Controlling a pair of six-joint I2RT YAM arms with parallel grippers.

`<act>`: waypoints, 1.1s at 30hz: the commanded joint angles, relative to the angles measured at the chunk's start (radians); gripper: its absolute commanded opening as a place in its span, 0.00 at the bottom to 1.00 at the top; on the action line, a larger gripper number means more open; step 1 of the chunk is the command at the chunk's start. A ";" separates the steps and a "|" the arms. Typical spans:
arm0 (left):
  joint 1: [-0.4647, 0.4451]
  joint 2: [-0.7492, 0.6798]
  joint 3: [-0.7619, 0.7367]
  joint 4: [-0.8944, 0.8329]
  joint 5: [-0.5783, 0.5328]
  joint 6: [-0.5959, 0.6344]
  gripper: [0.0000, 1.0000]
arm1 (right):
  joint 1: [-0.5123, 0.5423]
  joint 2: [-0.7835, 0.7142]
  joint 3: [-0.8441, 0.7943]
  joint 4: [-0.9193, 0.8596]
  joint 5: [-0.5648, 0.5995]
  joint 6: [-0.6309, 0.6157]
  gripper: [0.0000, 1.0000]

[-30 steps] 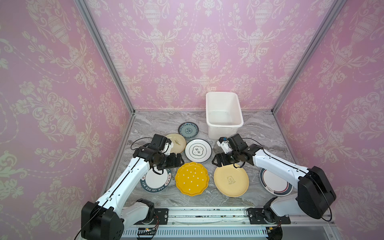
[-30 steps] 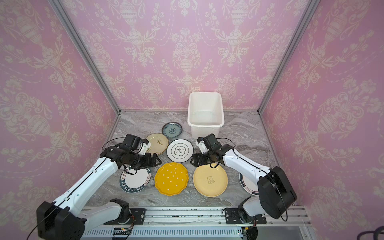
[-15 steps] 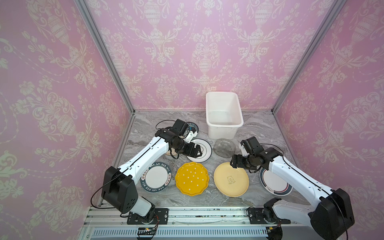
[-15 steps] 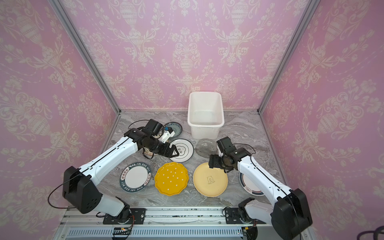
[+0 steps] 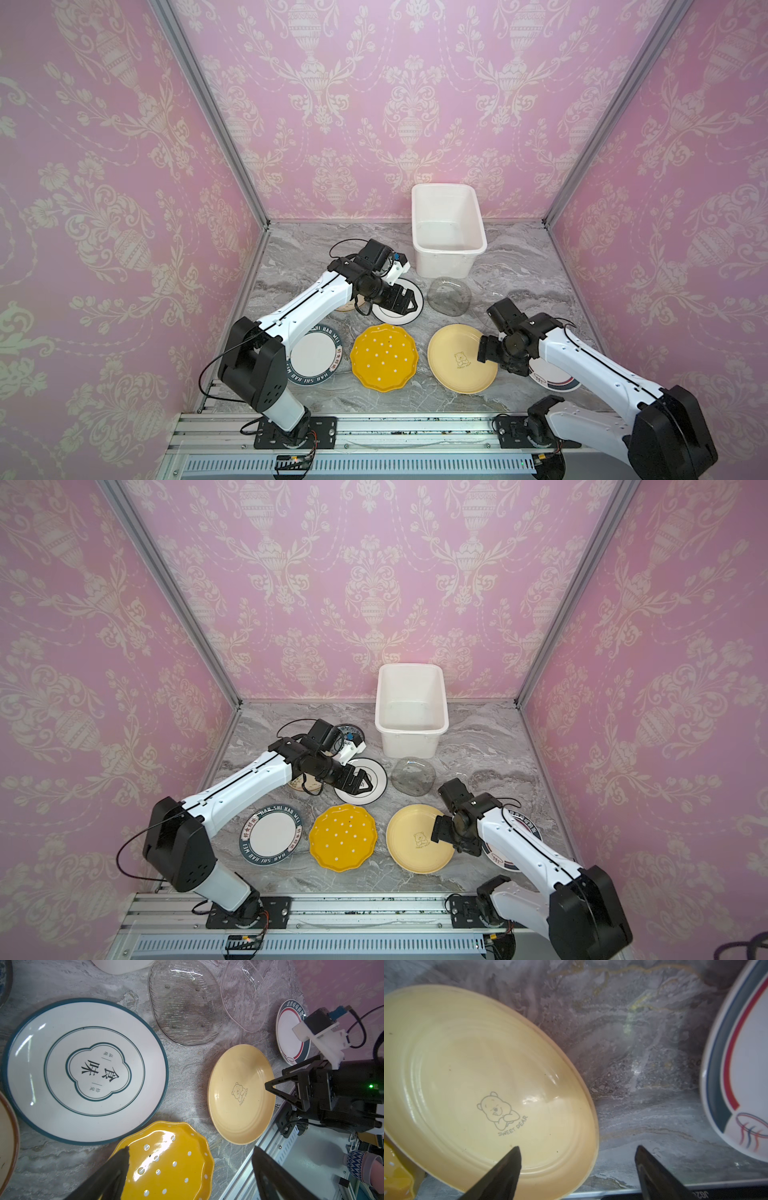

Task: Place the plates into the plastic bin on the countertop
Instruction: 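Grip the yellow SWEET BEAR plate edge with right gripper while left approaches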

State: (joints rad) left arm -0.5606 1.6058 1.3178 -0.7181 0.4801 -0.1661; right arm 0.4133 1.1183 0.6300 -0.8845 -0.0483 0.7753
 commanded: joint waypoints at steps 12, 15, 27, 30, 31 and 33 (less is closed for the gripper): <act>0.001 0.011 0.051 -0.038 -0.010 0.019 0.96 | -0.015 -0.081 -0.194 0.202 -0.065 0.133 0.55; 0.001 0.011 0.057 -0.043 -0.020 0.017 0.96 | -0.016 -0.079 -0.208 0.228 -0.068 0.136 0.46; 0.003 -0.014 0.025 -0.004 -0.044 0.004 0.97 | -0.021 -0.063 -0.209 0.258 -0.065 0.111 0.17; 0.005 -0.028 0.006 0.020 -0.054 -0.003 0.97 | -0.022 -0.051 -0.202 0.259 -0.062 0.100 0.08; 0.007 -0.032 -0.005 0.034 -0.056 -0.011 0.97 | -0.022 -0.047 -0.198 0.258 -0.062 0.095 0.06; 0.011 -0.039 -0.019 0.057 -0.061 -0.029 0.97 | -0.022 -0.047 -0.192 0.253 -0.061 0.085 0.01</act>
State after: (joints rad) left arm -0.5591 1.6012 1.3231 -0.6922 0.4503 -0.1726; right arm 0.3920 1.0470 0.4534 -0.6079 -0.1375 0.8856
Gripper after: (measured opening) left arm 0.967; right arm 0.115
